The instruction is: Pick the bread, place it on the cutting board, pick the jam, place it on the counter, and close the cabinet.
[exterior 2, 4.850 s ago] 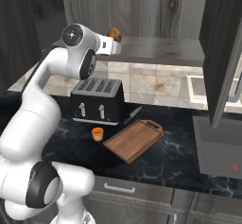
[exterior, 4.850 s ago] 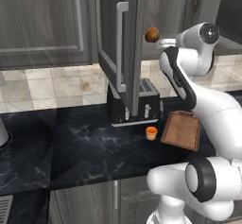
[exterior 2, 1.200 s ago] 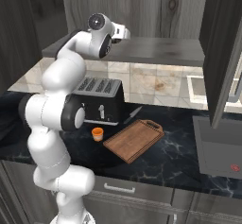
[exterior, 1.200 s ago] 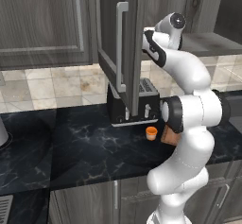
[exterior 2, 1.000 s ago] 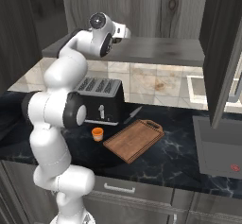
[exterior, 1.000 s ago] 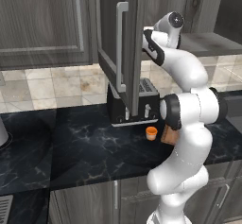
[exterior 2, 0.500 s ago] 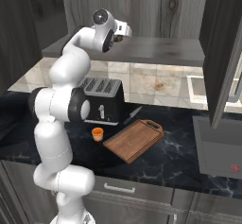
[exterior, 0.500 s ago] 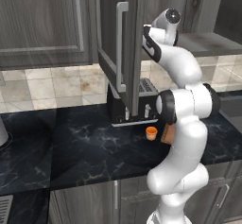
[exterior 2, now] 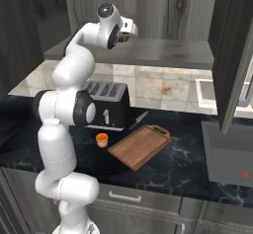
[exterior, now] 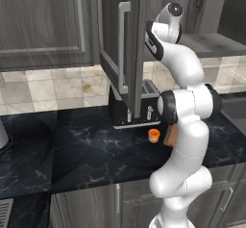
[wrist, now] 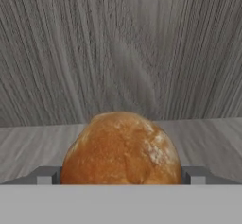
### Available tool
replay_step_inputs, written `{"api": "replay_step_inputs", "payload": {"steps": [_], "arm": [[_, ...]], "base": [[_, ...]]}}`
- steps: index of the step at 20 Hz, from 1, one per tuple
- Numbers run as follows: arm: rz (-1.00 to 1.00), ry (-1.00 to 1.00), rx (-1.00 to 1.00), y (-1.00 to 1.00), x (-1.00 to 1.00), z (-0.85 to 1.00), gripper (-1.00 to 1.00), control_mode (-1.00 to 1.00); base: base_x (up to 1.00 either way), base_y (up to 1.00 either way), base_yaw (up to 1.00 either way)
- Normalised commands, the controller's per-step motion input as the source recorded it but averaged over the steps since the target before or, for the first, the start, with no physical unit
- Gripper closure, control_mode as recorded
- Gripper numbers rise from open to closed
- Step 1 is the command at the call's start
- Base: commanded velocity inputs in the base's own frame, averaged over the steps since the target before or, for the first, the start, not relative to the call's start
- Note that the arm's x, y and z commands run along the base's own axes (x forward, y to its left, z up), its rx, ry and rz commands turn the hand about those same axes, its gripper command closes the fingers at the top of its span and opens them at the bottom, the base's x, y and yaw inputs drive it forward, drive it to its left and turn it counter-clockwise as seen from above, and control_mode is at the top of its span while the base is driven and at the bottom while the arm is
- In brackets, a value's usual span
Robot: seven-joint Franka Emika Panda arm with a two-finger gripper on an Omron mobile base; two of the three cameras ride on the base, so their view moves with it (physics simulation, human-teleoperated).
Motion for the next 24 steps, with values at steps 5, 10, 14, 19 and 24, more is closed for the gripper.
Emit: {"api": "replay_step_inputs", "payload": {"steps": [5,10,14,19,24], "arm": [[0.0,0.0,0.0,0.0,-0.32,0.0,1.0,-1.0],[0.0,-0.03,0.0,0.0,-0.55,0.0,1.0,-1.0],[0.0,-0.06,0.0,0.0,-0.63,0.0,1.0,-1.0],[0.0,-0.06,0.0,0.0,-0.69,0.0,1.0,-1.0],[0.0,-0.06,0.0,-0.04,-0.73,0.0,1.0,-1.0]], "base": [[0.0,0.0,0.0],[0.0,0.0,0.0],[0.0,0.0,0.0],[0.0,0.0,0.0],[0.0,0.0,0.0]]}}
